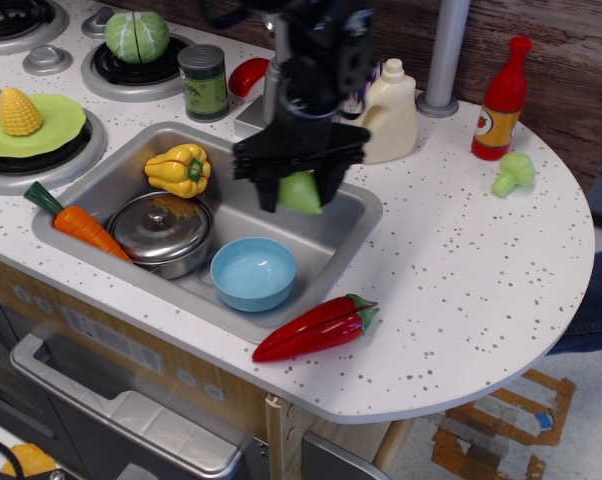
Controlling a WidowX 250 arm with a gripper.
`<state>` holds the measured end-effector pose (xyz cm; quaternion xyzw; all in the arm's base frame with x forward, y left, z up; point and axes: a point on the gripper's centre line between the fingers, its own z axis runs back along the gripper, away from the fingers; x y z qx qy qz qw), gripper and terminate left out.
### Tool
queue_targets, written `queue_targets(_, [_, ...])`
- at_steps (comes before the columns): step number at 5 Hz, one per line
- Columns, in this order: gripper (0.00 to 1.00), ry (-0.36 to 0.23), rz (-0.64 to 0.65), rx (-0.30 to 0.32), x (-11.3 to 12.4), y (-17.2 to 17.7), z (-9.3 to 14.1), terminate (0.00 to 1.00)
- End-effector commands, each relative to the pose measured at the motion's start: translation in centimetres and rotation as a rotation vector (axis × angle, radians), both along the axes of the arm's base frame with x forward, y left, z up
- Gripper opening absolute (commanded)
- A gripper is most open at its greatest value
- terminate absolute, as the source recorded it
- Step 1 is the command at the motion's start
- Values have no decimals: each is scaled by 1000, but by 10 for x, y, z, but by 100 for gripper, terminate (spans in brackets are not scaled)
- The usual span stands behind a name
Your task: Put pear in bowl
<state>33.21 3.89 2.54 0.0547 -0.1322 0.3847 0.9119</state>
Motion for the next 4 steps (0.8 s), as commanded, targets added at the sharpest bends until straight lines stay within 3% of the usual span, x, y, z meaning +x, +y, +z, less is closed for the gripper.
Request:
queue_targets(1, [100,-87,-58,-4,-4,13,1,0])
queue_targets(3, [100,-87,-58,-4,-4,13,1,0])
queue_targets(4, [100,-87,-58,-4,-4,13,1,100])
